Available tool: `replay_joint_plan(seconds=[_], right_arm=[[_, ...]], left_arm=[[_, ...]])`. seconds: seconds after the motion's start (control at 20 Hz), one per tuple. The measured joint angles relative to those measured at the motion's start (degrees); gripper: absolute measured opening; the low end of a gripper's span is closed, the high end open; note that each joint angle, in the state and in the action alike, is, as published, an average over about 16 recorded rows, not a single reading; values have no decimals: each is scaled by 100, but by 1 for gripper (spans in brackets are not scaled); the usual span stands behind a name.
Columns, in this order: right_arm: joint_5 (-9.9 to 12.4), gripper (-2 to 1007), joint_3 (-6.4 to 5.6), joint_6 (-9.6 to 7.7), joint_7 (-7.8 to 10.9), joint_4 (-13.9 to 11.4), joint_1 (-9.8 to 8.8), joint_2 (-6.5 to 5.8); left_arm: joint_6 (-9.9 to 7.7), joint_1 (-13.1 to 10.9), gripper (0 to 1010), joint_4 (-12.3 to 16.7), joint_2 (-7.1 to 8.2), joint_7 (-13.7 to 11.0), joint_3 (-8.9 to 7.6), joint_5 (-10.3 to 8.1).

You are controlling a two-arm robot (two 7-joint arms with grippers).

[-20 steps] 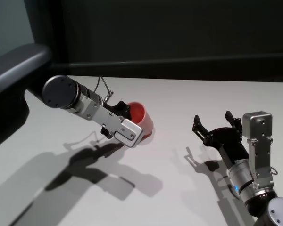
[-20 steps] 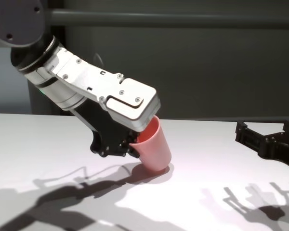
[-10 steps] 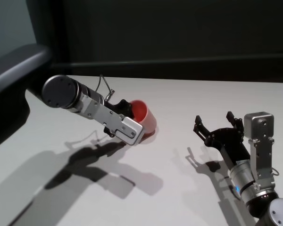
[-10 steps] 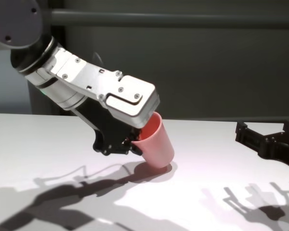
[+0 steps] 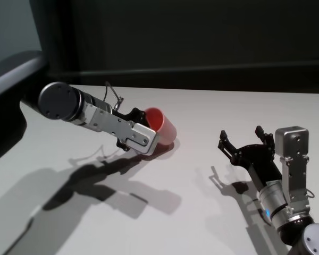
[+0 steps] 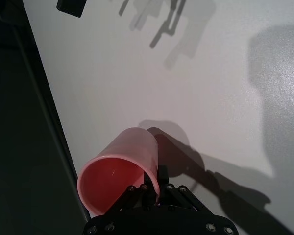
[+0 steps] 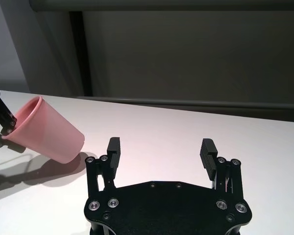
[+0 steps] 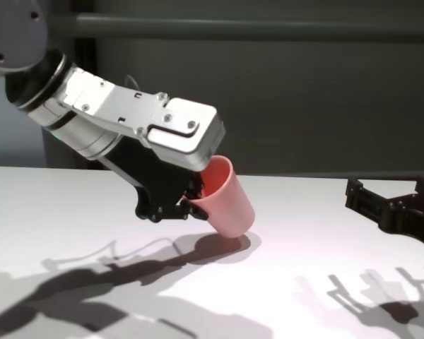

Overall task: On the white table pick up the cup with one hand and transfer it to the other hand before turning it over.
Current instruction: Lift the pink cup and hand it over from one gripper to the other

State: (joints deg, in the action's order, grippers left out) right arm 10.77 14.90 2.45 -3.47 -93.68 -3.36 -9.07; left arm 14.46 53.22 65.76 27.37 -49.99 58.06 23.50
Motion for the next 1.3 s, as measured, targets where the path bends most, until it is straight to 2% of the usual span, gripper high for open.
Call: replay_joint_plan(seconds=[0.3,0.75,1.05,1.3], right_arm=[[0,1002,0,0,0,0,0,0],[0,1002,0,0,0,0,0,0],[0,1002,0,0,0,0,0,0],[0,1002,0,0,0,0,0,0]], left_arm=[[54,-103,51,-212,-43,144,-275,-456],[194,-310,51,-682,-220,405,-761,-1166],[262,-492,51,-957,-342,672,-1100,-1535],[272,-689,51,-1064,-405,934,-1410,-1804]])
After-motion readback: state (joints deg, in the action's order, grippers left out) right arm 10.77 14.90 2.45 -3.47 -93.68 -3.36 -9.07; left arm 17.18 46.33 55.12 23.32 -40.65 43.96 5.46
